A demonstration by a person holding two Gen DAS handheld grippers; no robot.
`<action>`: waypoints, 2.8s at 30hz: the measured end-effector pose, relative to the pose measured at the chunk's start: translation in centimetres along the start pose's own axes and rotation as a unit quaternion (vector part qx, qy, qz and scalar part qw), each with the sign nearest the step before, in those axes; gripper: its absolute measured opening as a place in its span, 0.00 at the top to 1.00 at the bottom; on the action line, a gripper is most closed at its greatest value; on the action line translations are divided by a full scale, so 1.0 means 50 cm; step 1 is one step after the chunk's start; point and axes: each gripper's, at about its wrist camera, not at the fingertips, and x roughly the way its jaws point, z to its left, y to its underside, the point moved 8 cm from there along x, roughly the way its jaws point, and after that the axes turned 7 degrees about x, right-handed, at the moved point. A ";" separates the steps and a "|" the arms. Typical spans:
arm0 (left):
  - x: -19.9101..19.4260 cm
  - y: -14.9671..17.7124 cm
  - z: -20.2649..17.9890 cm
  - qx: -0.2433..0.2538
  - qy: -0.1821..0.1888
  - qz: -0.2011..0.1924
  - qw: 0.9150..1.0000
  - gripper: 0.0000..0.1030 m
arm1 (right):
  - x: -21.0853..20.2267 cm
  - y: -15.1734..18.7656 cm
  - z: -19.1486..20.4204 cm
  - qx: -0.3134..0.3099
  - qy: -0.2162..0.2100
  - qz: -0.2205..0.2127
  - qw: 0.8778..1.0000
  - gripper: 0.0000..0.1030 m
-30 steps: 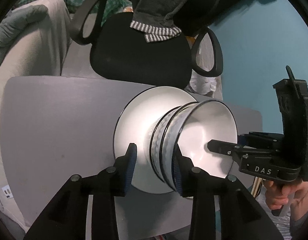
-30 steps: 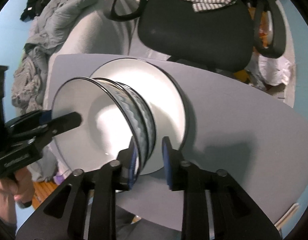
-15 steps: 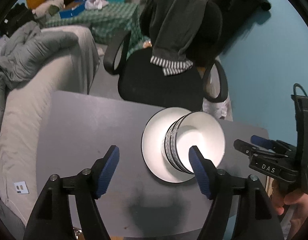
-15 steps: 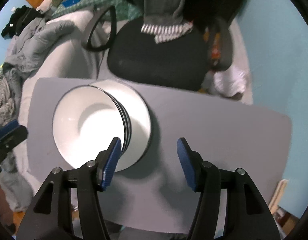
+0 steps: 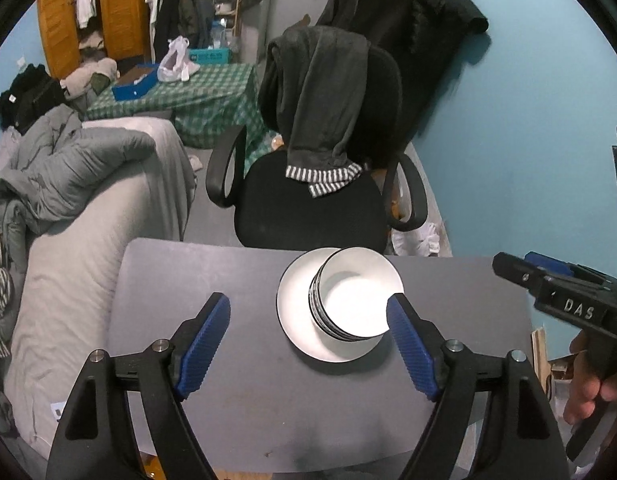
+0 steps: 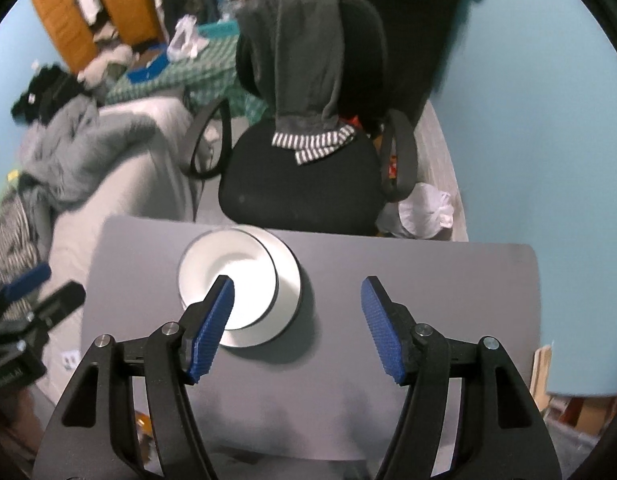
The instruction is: Organize plates and bowls
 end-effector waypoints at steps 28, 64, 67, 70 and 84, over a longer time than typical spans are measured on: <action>-0.105 -0.015 -0.074 0.013 -0.012 -0.027 0.999 0.18 | -0.117 0.001 -0.020 0.007 -0.013 -0.038 0.999 0.37; -0.108 -0.033 -0.106 0.010 0.003 -0.017 1.000 0.18 | -0.119 -0.009 -0.053 0.012 -0.020 -0.033 0.999 0.37; -0.107 -0.033 -0.105 0.010 0.002 -0.017 1.000 0.18 | -0.119 -0.009 -0.053 0.012 -0.020 -0.033 0.999 0.37; -0.112 -0.034 -0.104 0.008 0.004 -0.016 1.000 0.18 | -0.119 -0.009 -0.052 0.013 -0.021 -0.033 0.999 0.37; -0.116 -0.025 -0.088 -0.004 0.011 -0.015 1.000 0.18 | -0.123 -0.002 -0.034 0.008 -0.022 -0.032 0.999 0.37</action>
